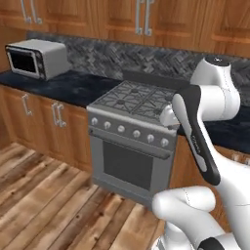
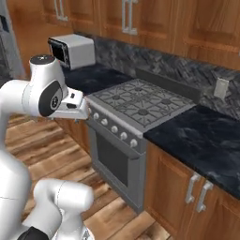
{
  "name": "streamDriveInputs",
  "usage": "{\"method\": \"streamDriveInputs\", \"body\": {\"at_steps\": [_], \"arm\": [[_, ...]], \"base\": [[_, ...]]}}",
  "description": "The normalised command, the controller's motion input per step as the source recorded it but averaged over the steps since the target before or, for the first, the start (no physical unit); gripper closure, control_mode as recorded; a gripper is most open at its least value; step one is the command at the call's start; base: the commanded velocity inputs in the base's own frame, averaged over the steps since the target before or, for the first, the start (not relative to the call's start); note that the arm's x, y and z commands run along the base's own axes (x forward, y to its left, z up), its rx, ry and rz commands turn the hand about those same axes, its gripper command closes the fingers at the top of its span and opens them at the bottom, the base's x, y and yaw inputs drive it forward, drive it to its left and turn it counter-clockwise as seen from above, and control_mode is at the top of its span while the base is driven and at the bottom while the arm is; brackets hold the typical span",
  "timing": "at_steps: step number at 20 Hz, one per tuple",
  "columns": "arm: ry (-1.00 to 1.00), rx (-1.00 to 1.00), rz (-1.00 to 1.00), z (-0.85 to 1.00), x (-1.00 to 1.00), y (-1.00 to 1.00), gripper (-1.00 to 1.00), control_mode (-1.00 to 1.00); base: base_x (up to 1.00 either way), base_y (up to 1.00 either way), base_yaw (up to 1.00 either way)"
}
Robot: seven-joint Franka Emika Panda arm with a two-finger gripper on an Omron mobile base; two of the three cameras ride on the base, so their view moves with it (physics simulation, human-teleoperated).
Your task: Navigate to the stove.
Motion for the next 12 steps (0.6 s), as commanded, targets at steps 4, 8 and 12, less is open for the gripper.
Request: {"method": "streamDriveInputs", "body": {"at_steps": [4, 8, 12], "arm": [[0.0, 0.0, 0.0, 0.0, 0.0, 0.0, -1.0, 1.0], [0.0, 0.0, 0.0, 0.0, 0.0, 0.0, -1.0, 1.0], [0.0, 0.0, 0.0, 0.0, 0.0, 0.0, -1.0, 1.0]], "base": [[0.6, 0.3, -0.75], [0.7, 0.35, -0.71], [0.87, 0.5, -0.66]]}}
